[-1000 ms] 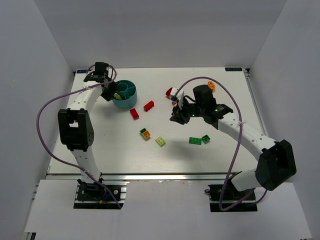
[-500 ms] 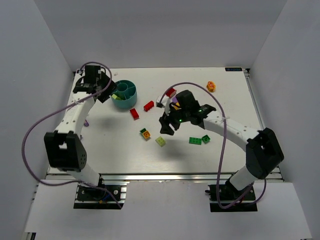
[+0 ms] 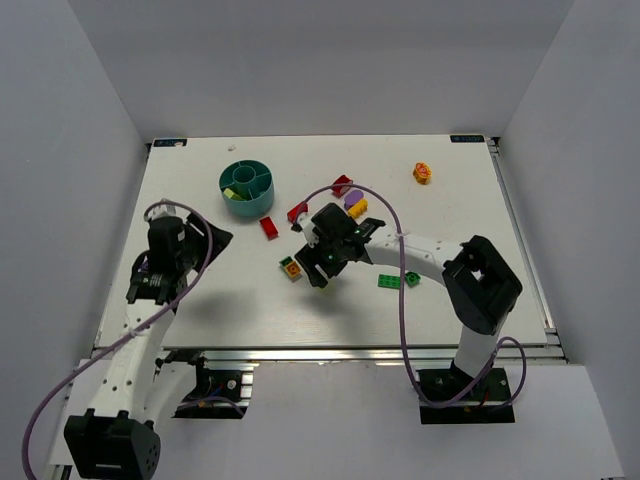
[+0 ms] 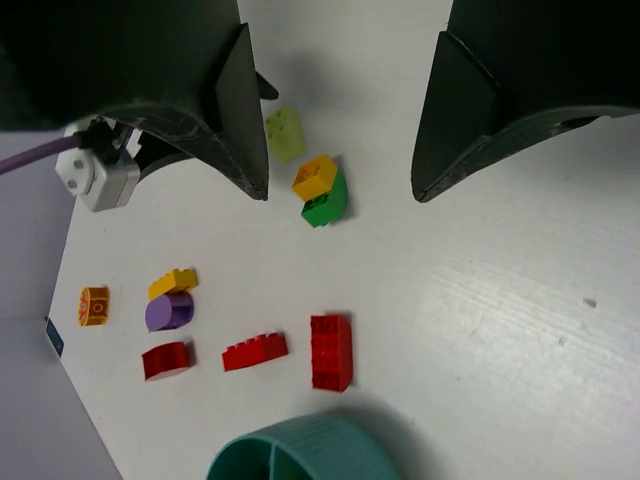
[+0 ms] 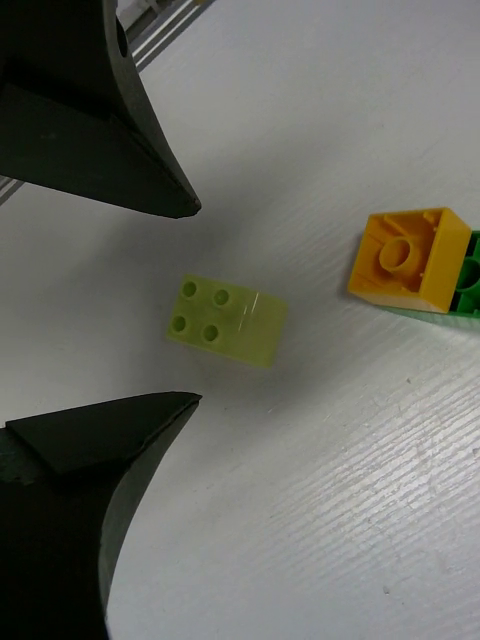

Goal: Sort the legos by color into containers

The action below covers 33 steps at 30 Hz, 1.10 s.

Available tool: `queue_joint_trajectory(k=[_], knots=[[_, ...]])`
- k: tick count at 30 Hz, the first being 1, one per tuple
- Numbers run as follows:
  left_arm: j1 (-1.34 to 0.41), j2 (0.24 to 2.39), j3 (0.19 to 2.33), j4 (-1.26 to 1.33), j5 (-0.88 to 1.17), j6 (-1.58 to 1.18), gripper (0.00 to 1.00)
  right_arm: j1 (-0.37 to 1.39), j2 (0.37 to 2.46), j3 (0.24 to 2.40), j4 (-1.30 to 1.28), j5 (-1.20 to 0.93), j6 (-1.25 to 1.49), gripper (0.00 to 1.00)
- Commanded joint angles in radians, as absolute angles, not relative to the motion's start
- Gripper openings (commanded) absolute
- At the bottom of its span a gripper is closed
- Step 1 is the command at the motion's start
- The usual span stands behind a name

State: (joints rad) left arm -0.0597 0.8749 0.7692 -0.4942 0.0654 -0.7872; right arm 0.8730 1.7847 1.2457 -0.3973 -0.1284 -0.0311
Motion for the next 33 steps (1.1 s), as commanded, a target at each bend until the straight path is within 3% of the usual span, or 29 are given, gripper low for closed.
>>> queue_joint_trajectory(k=[1,11,23,29,32,33], knots=[[-0.052,0.776,0.692,-0.497,0.084,-0.837,0.69,0.891,1.812,1.295,-0.428,-0.055,0.018,0.75],[-0.052,0.673,0.712,-0.617,0.014,-0.818,0.73,0.916,1.894,1.312,-0.442,-0.023,0.025,0.66],[-0.052,0.641,0.661,-0.571,0.109,-0.850,0.73,0.917,1.885,1.287,-0.439,-0.046,0.003,0.45],[-0.052,0.653,0.594,-0.451,0.291,-0.882,0.74,0.916,1.780,1.230,-0.376,-0.146,-0.118,0.28],[-0.052,0.670,0.552,-0.370,0.402,-0.903,0.74,0.911,1.682,1.175,-0.335,-0.268,-0.273,0.13],[-0.052,0.679,0.543,-0.348,0.429,-0.913,0.74,0.907,1.654,1.161,-0.321,-0.332,-0.343,0.03]])
